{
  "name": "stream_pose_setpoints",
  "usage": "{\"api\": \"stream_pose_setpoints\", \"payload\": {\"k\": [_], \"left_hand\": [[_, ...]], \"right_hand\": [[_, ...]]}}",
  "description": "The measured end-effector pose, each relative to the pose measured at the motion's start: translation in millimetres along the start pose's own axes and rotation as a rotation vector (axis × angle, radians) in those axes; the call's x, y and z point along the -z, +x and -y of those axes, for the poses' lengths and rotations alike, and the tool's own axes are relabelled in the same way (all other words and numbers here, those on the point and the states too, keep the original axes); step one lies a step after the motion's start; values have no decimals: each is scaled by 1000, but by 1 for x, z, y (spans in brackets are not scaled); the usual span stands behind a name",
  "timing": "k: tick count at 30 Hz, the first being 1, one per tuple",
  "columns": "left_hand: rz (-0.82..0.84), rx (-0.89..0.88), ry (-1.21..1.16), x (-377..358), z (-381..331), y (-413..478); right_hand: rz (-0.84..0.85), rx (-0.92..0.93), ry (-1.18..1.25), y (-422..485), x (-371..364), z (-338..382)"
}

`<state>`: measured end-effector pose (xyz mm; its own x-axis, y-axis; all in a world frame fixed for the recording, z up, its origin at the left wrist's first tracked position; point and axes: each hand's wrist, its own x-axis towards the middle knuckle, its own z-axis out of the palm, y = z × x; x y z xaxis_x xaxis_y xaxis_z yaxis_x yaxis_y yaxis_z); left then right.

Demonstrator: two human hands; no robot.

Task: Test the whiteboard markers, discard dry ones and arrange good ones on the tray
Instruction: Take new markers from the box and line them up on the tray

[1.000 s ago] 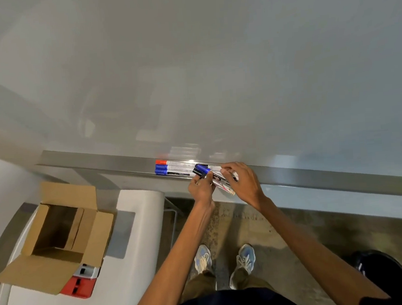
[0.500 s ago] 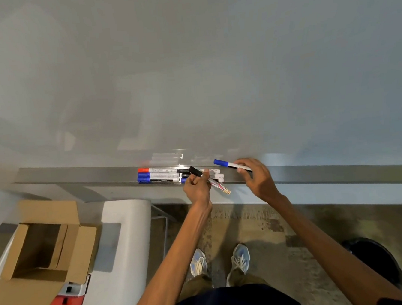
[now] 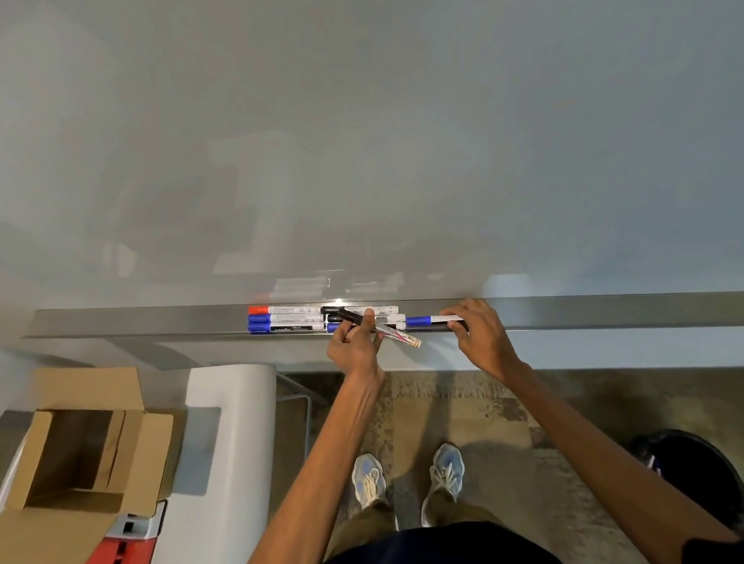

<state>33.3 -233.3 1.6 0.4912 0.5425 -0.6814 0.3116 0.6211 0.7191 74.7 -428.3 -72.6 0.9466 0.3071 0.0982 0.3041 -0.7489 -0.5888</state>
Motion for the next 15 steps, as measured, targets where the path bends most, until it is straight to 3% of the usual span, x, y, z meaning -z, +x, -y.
{"api": "stream_pose_setpoints", "payload": {"k": [10,15], "left_hand": [[27,74,-77,-13,3,-8],[48,89,-61,-20,6,-6]], "right_hand": [[112,-43,-50,1,6,6],[66,-82,59,3,21,8]]}}
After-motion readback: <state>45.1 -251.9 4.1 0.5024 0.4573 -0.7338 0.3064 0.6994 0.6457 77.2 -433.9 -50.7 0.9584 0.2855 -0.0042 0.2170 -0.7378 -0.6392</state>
